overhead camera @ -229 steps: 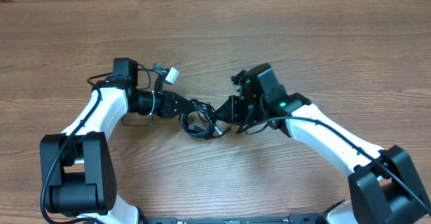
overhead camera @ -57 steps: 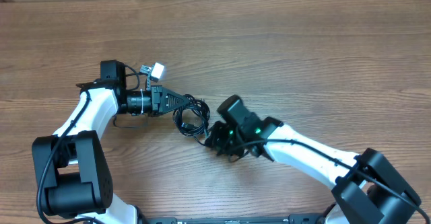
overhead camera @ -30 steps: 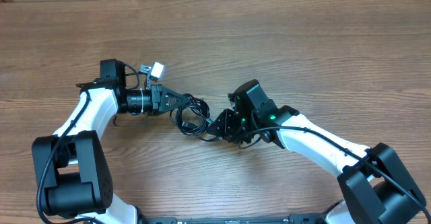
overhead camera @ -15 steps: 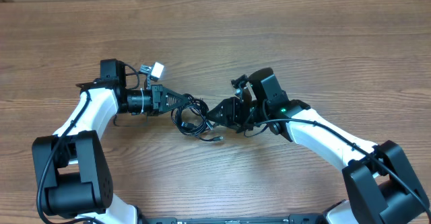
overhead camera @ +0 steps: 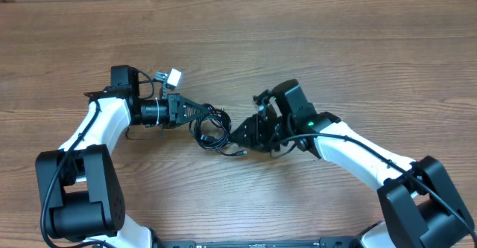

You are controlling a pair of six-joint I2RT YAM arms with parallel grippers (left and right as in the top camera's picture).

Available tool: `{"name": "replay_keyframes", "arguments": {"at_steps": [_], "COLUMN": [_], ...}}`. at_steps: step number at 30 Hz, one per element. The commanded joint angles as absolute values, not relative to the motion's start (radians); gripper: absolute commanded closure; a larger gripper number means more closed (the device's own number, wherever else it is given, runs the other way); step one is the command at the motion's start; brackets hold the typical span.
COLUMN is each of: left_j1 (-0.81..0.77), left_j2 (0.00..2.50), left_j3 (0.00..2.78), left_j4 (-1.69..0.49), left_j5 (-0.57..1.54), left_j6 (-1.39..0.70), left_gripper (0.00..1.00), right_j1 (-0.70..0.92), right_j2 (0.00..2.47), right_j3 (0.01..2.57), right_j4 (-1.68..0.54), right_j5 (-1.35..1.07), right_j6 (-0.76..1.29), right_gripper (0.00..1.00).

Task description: Untangle cables

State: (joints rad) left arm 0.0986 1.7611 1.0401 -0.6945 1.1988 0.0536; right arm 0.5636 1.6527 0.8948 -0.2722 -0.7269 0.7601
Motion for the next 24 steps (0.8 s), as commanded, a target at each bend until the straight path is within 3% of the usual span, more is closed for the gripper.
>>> {"name": "replay_keyframes", "arguments": {"at_steps": [1, 8, 14, 16, 24], "left_j1": [0.095, 0.095, 0.095, 0.095, 0.095], "left_j2": [1.763, 1.763, 1.763, 1.763, 1.763], "left_j3": [1.050, 1.050, 1.050, 1.050, 1.050], "left_j4": [-0.694, -0.694, -0.694, -0.694, -0.694], "left_j5": [1.223, 1.224, 1.223, 1.223, 1.223], "left_j6": [0.043, 0.043, 0.043, 0.044, 0.044], "left_gripper": [0.96, 0.96, 0.96, 0.96, 0.96], "right_j1": [0.604, 0.653, 0.669, 0.670, 0.683], "right_j2": [1.640, 1.640, 1.640, 1.640, 1.640], "right_j3": [0.894, 0.894, 0.894, 0.894, 0.894], "right_j4": [-0.295, -0.248, -0.208, -0.198, -0.116], "right_j5": [-0.580, -0.471, -0.472, -0.472, -0.509], "right_j6": [0.754, 0.758, 0.759, 0.762, 0.780], "right_gripper": [0.63, 0.61, 0.89, 0.94, 0.96]}}
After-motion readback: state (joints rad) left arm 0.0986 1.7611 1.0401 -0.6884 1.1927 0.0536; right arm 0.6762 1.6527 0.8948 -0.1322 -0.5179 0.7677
